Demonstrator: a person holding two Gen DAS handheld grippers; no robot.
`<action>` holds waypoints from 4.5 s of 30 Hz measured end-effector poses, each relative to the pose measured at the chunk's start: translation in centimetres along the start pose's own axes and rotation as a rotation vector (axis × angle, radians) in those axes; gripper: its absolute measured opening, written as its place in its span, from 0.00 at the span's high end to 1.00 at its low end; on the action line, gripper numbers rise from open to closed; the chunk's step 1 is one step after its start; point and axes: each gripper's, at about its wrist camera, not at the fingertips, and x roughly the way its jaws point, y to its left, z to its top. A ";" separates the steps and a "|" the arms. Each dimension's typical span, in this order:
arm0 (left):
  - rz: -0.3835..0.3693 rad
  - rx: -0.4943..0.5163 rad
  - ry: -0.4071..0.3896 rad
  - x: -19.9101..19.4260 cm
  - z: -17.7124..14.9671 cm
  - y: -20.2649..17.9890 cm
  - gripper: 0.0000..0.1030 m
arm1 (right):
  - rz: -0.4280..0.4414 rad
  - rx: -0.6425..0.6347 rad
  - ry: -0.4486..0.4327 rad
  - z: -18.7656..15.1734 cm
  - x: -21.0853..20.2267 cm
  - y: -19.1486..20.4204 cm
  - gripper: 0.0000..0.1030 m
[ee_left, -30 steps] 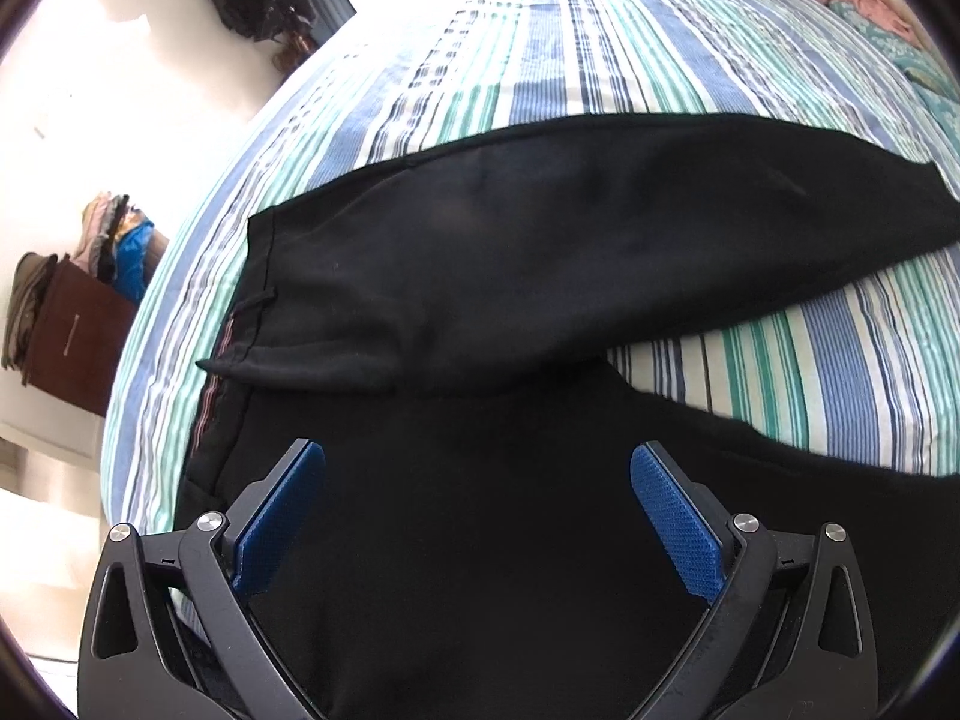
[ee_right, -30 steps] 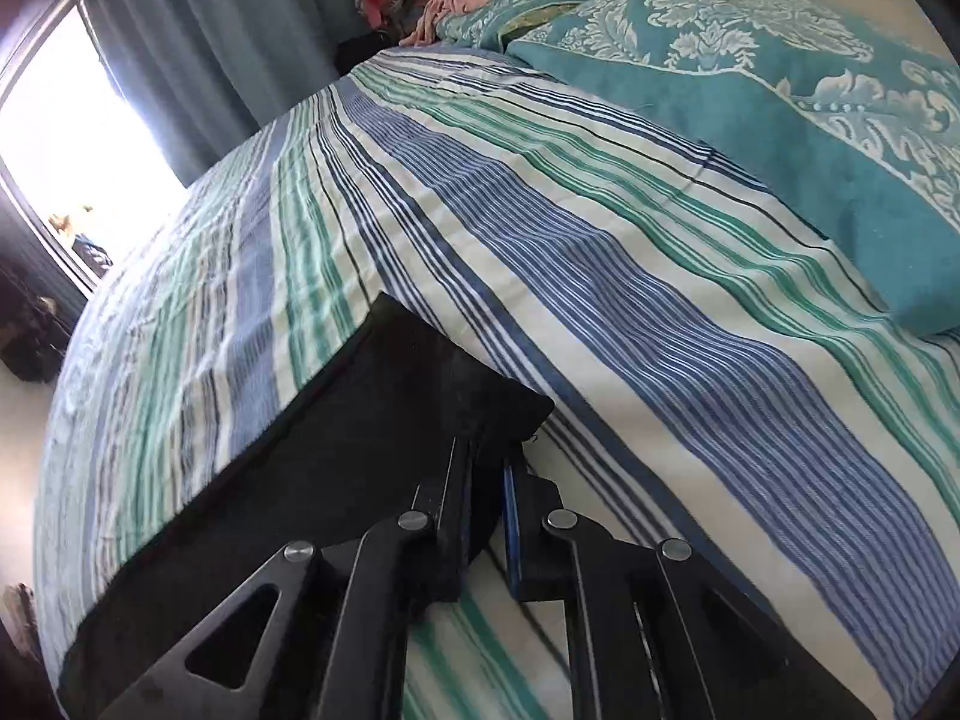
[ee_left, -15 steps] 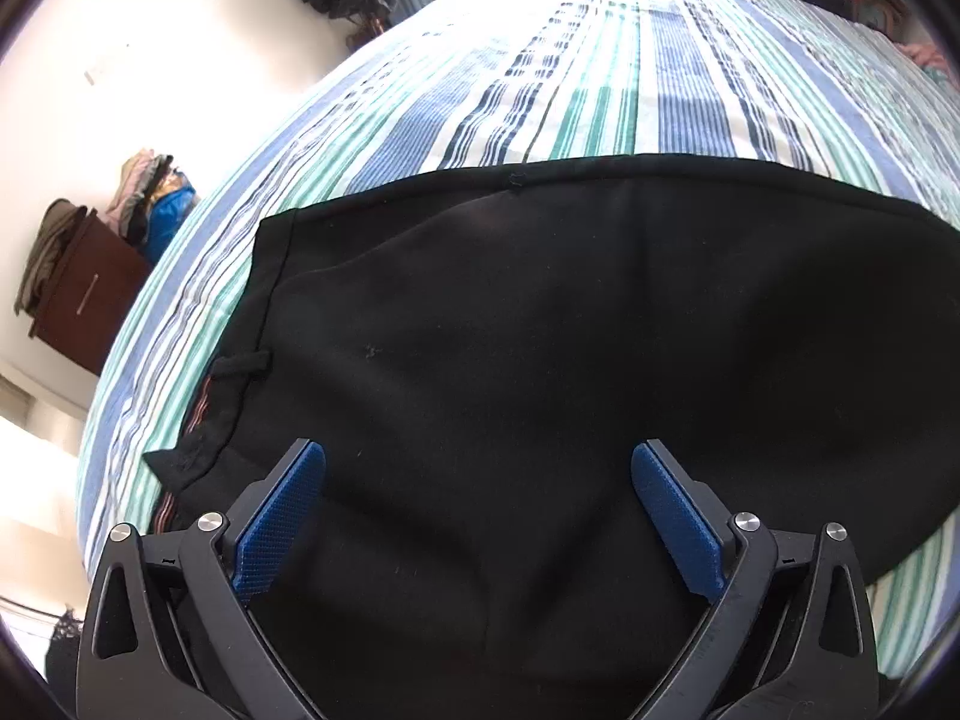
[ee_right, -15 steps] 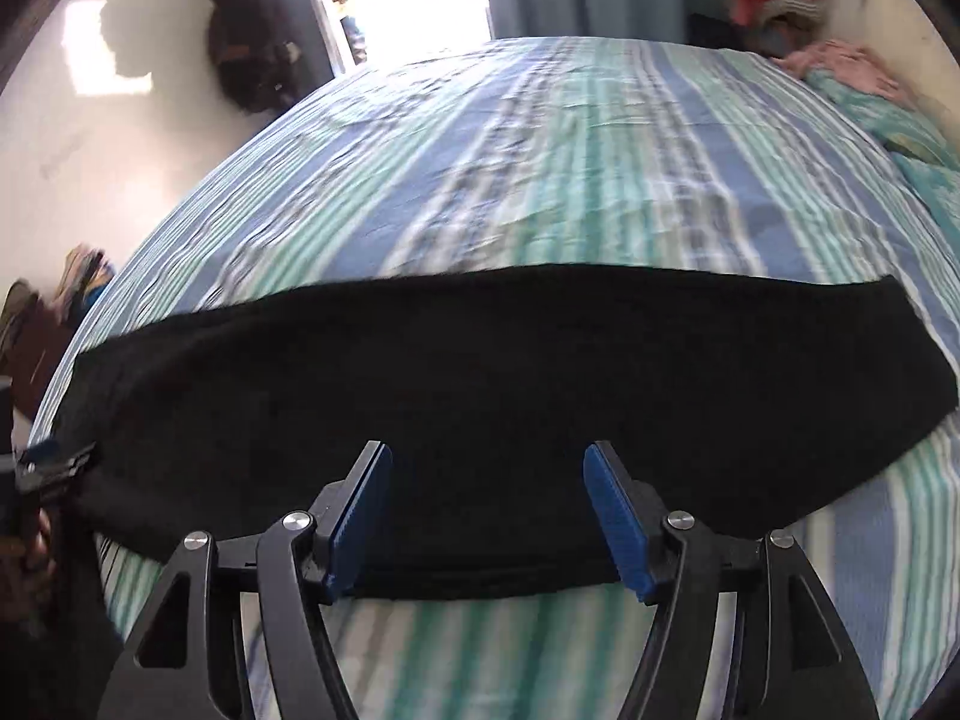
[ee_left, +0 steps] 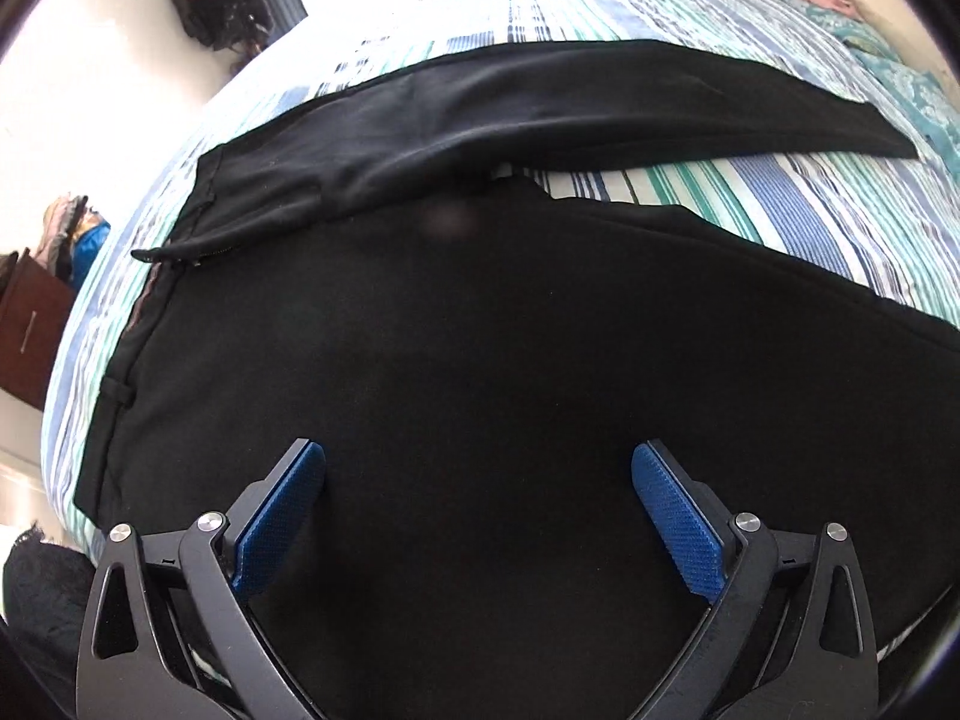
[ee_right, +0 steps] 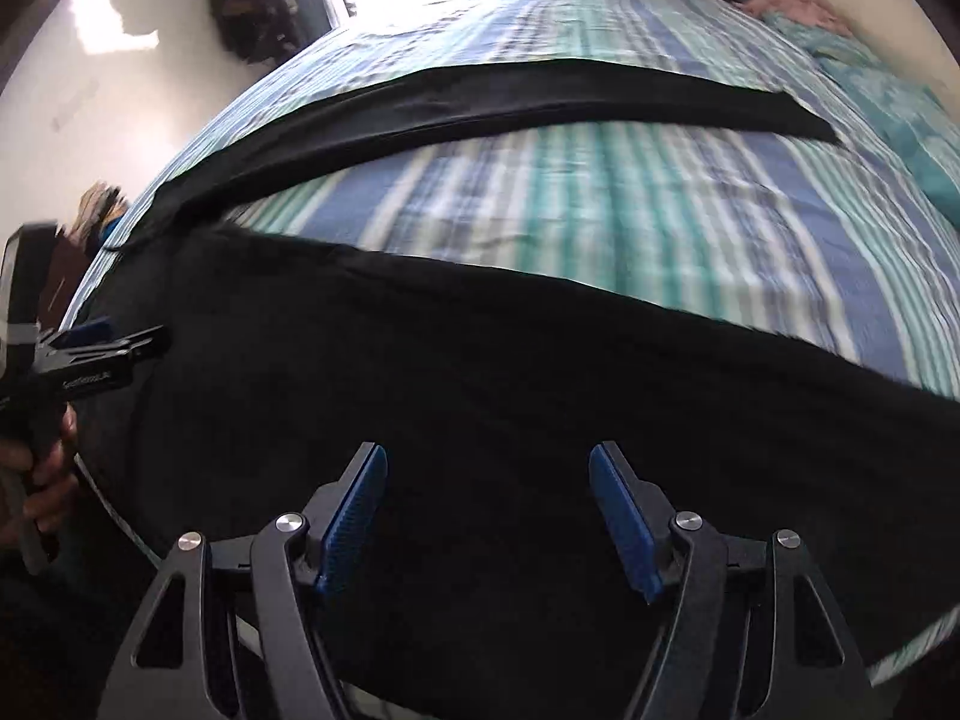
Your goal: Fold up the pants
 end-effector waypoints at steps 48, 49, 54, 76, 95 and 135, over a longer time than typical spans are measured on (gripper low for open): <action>0.115 -0.353 -0.191 10.5 12.5 9.0 0.00 | -0.151 -0.114 -0.002 35.0 20.0 -15.1 0.17; 0.116 -0.353 -0.194 10.5 12.5 9.0 0.00 | -0.190 -0.047 0.012 35.4 19.9 -18.7 0.10; 0.121 -0.352 -0.203 10.6 12.4 8.8 0.00 | -0.451 0.242 -0.025 36.4 16.1 -31.3 0.13; 0.196 -0.307 -0.173 10.4 13.1 7.9 0.00 | -0.259 0.251 -0.377 18.6 -2.3 -21.1 0.96; 0.017 -0.185 -0.076 1.3 5.2 6.7 0.01 | -0.046 0.580 -0.314 1.2 -7.0 -16.5 0.48; -0.493 -0.600 0.215 11.4 22.0 10.7 0.94 | 0.341 0.504 -0.634 7.5 -23.5 -12.8 0.95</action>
